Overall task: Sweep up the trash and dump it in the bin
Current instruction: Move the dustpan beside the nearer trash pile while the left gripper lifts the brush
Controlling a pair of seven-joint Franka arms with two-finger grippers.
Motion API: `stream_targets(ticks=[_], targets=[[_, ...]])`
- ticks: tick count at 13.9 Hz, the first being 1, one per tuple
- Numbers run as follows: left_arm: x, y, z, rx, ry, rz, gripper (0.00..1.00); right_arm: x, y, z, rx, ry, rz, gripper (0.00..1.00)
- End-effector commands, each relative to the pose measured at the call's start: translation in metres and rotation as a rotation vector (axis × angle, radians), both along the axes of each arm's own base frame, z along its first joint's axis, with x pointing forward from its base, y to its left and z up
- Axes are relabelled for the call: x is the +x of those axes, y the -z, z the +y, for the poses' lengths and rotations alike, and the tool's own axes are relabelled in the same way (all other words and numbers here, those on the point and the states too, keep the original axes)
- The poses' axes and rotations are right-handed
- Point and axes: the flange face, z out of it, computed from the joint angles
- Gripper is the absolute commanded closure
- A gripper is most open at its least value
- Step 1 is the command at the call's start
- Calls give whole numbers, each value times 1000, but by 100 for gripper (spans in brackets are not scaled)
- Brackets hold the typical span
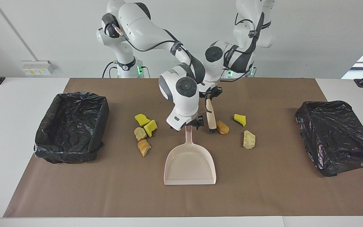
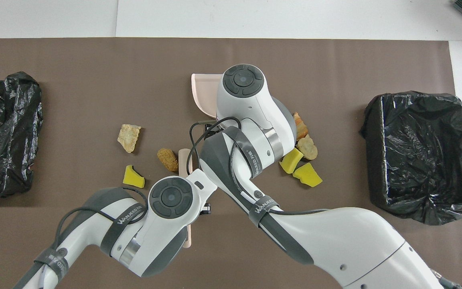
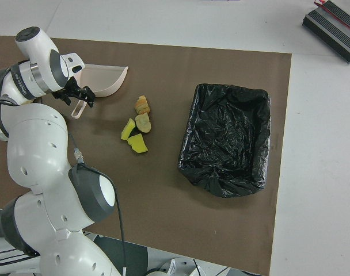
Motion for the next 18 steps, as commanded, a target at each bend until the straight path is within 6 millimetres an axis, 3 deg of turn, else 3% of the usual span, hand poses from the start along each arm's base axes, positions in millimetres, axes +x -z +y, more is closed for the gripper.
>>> stream_targets(ticks=[1, 3, 5, 6, 7, 10, 12, 14, 16, 18], targets=[[15, -10, 16, 13, -30, -11, 100, -13, -1, -8, 25, -40, 14, 0], [24, -18, 32, 19, -64, -3, 100, -13, -1, -7, 29, -41, 5, 8], [30, -41, 51, 13, -87, -28, 100, -13, 1, -7, 31, -40, 3, 19], [31, -50, 59, 9, -74, -30, 100, -14, 1, -7, 32, -41, 5, 31], [32, -60, 70, 8, -62, -26, 100, -14, 0, -6, 35, -40, 6, 40], [38, -96, 119, -7, -28, -32, 100, -15, 0, -5, 51, -32, 8, 50], [38, -101, 135, -1, -12, -5, 100, -16, 2, -5, 52, -31, 5, 58], [48, -100, 151, -13, -3, -19, 100, -16, 3, -5, 53, -30, 6, 83], [62, -99, 173, -3, 90, -58, 100, -16, 3, -5, 55, -25, 8, 99], [76, -95, 204, -13, 149, -71, 100, -16, 2, -4, 56, -19, 11, 100]])
